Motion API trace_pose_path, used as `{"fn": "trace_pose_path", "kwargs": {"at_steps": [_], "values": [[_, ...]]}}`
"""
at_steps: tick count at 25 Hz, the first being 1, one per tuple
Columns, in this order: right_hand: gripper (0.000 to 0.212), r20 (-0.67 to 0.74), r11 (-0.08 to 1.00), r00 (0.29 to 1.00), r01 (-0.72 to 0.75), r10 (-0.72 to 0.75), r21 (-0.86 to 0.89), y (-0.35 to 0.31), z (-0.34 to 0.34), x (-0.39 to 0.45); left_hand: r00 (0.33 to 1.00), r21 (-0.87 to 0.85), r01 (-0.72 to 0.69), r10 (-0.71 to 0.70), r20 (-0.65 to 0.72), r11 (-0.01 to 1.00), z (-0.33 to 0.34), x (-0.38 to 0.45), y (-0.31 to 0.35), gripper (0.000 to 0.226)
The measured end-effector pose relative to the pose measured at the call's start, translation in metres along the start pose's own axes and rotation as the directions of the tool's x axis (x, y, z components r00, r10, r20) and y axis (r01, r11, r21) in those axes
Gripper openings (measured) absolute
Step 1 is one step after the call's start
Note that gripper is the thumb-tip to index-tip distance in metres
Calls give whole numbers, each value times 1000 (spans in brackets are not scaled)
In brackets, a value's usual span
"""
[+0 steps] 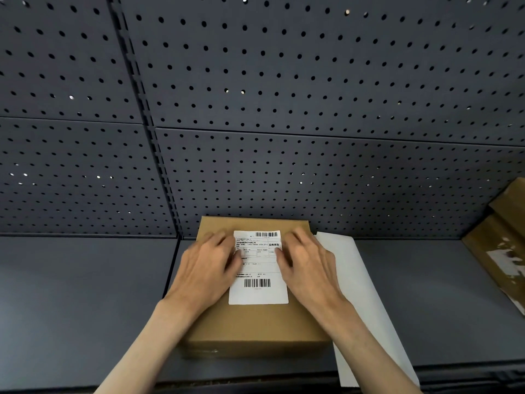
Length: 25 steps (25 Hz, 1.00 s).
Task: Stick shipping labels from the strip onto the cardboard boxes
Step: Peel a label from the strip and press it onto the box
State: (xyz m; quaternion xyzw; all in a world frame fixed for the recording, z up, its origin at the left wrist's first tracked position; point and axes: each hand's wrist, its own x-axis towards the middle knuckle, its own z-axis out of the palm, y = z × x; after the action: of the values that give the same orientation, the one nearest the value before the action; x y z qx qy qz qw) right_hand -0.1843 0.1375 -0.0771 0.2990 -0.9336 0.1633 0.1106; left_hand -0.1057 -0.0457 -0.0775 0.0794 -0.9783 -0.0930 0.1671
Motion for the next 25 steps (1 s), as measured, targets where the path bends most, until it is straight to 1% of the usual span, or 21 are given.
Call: {"fn": "trace_pose_path", "kwargs": {"at_steps": [1,2,3,5,7,10,12,14,16,19,20,22,24,25], "values": [[25,21,995,995,100,-99,-15,4,3,4,996,20,-87,87,-12,996,1,2,-3,19],[32,70,981,979,192,-190,-16,7,7,9,987,38,-161,161,16,986,3,6,-4,26],[38,128,967,959,254,-252,-5,7,9,13,976,22,-209,207,65,978,6,9,-4,36],[45,221,957,932,288,-288,33,7,13,21,962,-45,-226,230,150,973,13,15,-3,49],[47,263,960,924,276,-276,38,8,17,23,953,-83,-217,229,198,973,18,19,-6,53],[49,244,971,941,240,-236,13,15,19,22,957,-51,-181,188,222,982,18,18,-25,62],[52,178,981,966,194,-189,-10,19,17,18,963,-32,-136,139,230,990,13,14,-36,69],[53,83,989,986,149,-147,-25,20,13,7,971,-56,-94,104,215,994,5,6,-33,68],[51,30,987,988,151,-153,47,12,5,-14,979,-126,-61,84,188,990,-3,-9,-17,68],[49,70,969,973,211,-222,127,-3,7,-44,979,-166,-87,115,169,982,-1,-40,8,72],[50,83,969,976,189,-204,159,-4,9,-50,979,-162,-91,118,168,983,2,-48,11,73],[53,98,973,989,87,-110,214,2,8,-55,986,-160,-53,77,151,986,5,-55,7,76],[51,90,977,996,-15,-4,210,16,3,-59,988,-191,36,-6,154,981,2,-59,-3,82],[52,87,970,993,-95,77,222,22,-2,-62,986,-261,124,-88,144,957,-2,-61,-8,83]]}}
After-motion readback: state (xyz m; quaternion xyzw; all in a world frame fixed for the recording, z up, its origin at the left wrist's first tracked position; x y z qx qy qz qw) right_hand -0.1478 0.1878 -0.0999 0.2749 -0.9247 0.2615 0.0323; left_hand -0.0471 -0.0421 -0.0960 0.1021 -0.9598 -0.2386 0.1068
